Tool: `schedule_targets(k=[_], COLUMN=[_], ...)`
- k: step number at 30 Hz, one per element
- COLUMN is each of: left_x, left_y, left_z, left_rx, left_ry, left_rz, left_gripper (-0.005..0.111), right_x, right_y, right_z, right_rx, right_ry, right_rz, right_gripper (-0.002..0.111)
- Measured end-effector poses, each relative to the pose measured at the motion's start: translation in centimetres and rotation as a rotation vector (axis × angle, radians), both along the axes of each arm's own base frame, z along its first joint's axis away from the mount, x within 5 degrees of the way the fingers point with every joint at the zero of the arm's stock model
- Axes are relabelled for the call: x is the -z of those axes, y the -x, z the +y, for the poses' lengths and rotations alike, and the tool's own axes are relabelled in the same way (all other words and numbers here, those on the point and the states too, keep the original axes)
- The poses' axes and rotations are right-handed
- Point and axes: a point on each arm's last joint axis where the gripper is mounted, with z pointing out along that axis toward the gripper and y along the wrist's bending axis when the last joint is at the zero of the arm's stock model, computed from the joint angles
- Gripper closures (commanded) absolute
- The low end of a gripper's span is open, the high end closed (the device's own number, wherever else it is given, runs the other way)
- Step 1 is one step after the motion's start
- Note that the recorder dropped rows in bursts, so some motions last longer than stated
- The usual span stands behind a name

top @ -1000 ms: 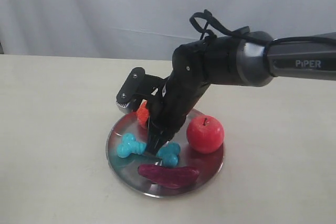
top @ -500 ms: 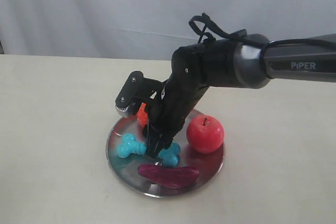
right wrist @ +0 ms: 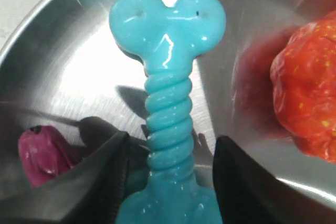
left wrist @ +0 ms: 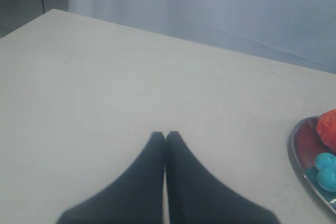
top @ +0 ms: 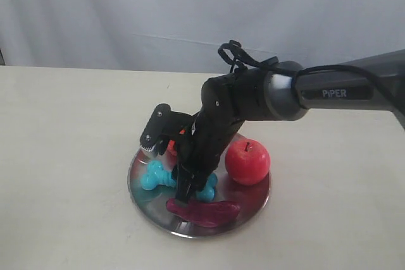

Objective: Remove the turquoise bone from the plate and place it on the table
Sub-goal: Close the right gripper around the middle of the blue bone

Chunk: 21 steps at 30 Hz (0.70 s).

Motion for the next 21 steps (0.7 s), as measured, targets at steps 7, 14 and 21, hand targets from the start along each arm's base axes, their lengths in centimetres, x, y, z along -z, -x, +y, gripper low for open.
schedule_targets(k=[7, 14, 21], left_x=[0.0, 0.0, 0.0], left_y=[0.0, 0.0, 0.0], left_z=[0.0, 0.0, 0.0], left_rx=[0.0, 0.0, 0.0], left_ry=[0.0, 0.0, 0.0], left_rz=[0.0, 0.0, 0.0], left_gripper=[0.107, 0.107, 0.107], right_x=[0.8, 1.7, 2.0], right_y=[-0.1, -0.2, -0.2], right_z=[0.1, 0.2, 0.2], right_rx=[0.012, 0.015, 0.016], right_ry=[-0.013, -0.012, -0.012], right_rz=[0.017, 0.029, 0.026], right_gripper=[0.06, 0.061, 0.099])
